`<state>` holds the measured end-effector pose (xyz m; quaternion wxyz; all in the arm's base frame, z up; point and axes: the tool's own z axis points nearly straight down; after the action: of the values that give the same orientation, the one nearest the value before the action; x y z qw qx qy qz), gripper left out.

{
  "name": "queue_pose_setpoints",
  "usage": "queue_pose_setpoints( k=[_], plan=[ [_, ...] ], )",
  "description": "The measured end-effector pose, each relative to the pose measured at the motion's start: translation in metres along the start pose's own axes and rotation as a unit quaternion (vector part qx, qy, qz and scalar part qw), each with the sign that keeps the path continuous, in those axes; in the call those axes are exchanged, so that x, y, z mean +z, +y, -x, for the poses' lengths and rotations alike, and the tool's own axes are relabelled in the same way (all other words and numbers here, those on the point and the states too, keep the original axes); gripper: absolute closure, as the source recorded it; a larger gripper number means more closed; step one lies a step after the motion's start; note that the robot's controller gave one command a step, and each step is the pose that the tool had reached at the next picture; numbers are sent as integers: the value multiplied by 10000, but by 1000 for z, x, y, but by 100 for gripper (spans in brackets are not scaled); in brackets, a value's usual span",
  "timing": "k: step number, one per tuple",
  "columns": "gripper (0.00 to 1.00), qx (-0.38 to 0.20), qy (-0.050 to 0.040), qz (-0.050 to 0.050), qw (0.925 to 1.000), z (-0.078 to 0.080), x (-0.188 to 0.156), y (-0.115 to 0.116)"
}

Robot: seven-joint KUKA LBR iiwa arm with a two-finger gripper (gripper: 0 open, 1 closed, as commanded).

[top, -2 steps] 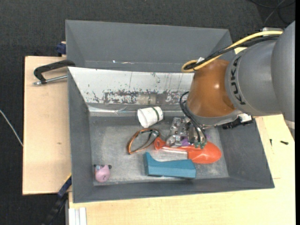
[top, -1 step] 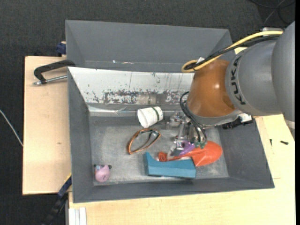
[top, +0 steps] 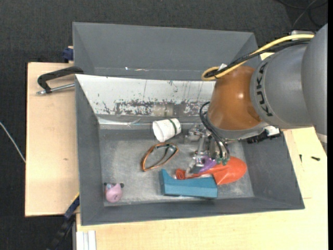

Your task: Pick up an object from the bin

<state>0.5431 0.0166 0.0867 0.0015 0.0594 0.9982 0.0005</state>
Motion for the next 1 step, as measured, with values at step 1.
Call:
queue_pose_setpoints(
  k=[1],
  plan=[
    [0, 347, -4, -12, 9994, 1, -9, 30]
  ],
)
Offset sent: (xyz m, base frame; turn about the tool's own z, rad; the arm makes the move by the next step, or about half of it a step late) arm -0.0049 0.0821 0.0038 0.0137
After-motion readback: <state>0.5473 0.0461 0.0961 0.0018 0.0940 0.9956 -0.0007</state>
